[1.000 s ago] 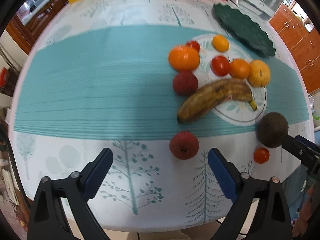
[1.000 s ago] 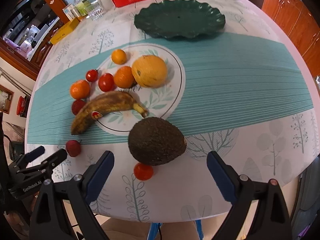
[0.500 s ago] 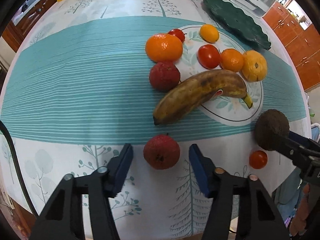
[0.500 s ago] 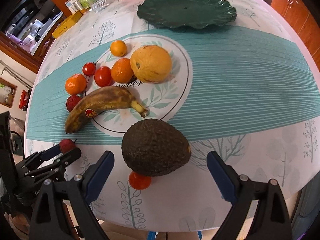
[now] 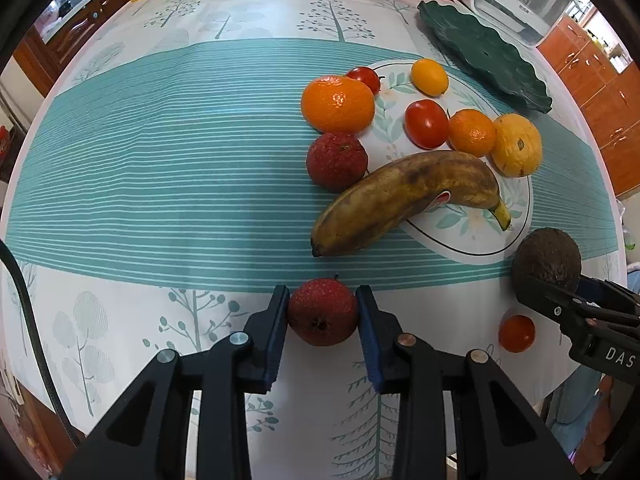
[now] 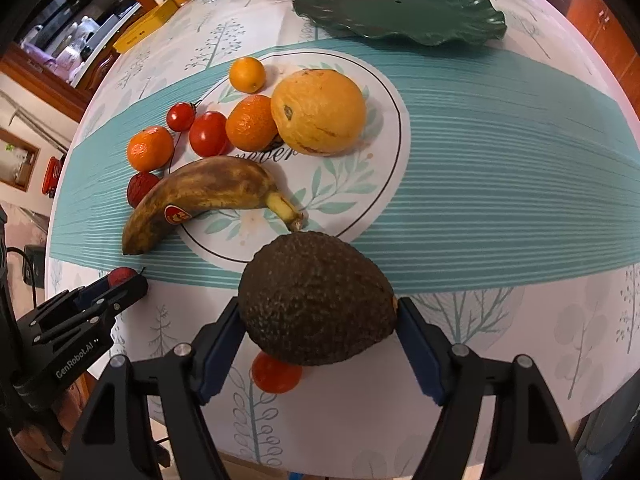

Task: Organize fruits
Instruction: 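Carry both fruits to the green leaf plate while the left tool releases the apple onto it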

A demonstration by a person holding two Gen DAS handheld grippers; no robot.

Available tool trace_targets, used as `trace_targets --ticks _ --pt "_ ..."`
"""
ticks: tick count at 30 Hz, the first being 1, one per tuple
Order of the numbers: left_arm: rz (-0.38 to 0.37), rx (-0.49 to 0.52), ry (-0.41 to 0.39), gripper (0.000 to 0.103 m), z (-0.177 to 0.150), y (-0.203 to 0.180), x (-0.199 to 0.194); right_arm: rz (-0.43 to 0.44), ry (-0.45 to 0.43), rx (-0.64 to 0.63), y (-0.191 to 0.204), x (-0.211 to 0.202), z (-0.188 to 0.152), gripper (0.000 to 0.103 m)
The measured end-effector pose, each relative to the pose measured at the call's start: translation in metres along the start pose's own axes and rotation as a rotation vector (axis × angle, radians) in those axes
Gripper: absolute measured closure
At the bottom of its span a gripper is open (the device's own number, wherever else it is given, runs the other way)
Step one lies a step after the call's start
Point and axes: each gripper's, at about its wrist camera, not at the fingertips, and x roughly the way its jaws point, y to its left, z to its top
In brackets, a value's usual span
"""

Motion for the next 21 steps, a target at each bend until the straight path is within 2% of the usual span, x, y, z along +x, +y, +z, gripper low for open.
trace_targets --ticks 10,17,21 --pt "0.013 0.0 -0.069 0.071 0.004 -0.017 -0.034 0.032 -0.035 -0.023 -0.008 -0.021 0.007 0.029" --pt "-0.013 -0.011 -0.151 0.071 0.03 -0.042 -0.09 0.079 -0.148 -0.063 -0.021 -0.079 0.028 0.029" --pt "-0.004 0.029 -0.234 0.071 0.053 -0.065 -0.13 0.087 -0.223 -0.089 -0.034 -0.118 0.049 0.029"
